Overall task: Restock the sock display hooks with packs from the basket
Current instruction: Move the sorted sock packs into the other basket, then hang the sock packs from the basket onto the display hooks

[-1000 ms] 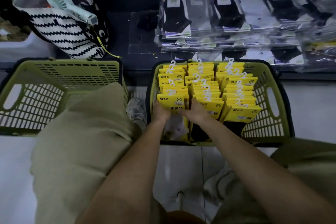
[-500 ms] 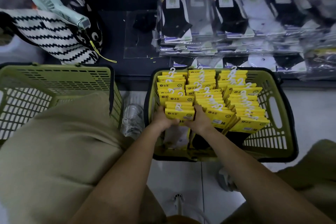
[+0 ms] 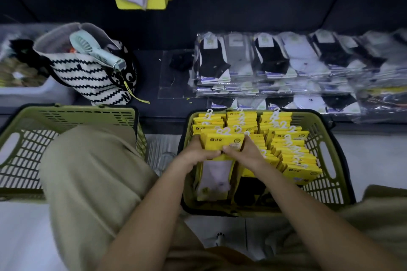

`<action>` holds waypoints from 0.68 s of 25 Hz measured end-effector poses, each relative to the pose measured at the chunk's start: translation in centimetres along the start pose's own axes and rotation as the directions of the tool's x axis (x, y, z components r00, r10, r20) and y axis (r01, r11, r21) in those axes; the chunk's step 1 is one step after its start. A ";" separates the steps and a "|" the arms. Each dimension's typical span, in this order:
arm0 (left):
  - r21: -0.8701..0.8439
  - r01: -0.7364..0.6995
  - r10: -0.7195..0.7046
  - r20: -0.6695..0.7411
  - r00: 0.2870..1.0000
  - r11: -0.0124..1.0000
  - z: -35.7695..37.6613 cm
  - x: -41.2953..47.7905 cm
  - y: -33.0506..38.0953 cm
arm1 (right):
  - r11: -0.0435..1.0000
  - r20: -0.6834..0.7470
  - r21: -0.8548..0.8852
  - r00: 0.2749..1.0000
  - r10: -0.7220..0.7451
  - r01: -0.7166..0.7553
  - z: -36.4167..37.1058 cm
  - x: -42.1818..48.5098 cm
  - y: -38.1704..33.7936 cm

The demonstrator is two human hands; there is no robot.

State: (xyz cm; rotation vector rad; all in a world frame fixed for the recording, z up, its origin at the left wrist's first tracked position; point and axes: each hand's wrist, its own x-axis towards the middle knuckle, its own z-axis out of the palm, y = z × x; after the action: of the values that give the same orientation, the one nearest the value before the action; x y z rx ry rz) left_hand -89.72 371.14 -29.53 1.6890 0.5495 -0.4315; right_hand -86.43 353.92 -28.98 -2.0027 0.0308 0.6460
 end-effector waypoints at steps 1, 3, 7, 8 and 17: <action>-0.070 -0.066 0.065 -0.015 0.998 0.995 -0.2 -0.4 1.5 | 0.999 -0.032 0.049 0.999 -0.016 0.018 -0.8 0.0 -1.4; -0.176 -0.181 0.173 -0.059 0.983 0.968 -0.7 -1.1 4.7 | 0.987 -0.084 0.142 0.995 -0.058 0.070 -2.4 0.2 -4.3; -0.278 -0.400 0.382 -0.118 0.917 0.873 -1.8 -2.7 11.1 | 0.916 -0.210 0.241 0.938 -0.274 0.322 -5.0 -0.2 -11.0; -0.282 -0.442 0.423 -0.126 0.897 0.852 -2.1 -3.1 12.5 | 0.902 -0.240 0.236 0.921 -0.307 0.362 -5.6 -0.4 -12.4; -0.257 -0.620 0.561 -0.269 0.783 0.741 -4.8 -4.8 23.7 | 0.802 -0.344 0.196 0.805 -0.482 0.564 -12.1 -0.7 -23.6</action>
State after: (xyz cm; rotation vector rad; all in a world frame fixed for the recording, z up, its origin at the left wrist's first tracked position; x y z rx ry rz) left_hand -80.02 371.97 -6.88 1.4743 0.1616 0.2739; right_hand -75.12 355.74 -5.00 -1.6860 -0.2495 -0.0121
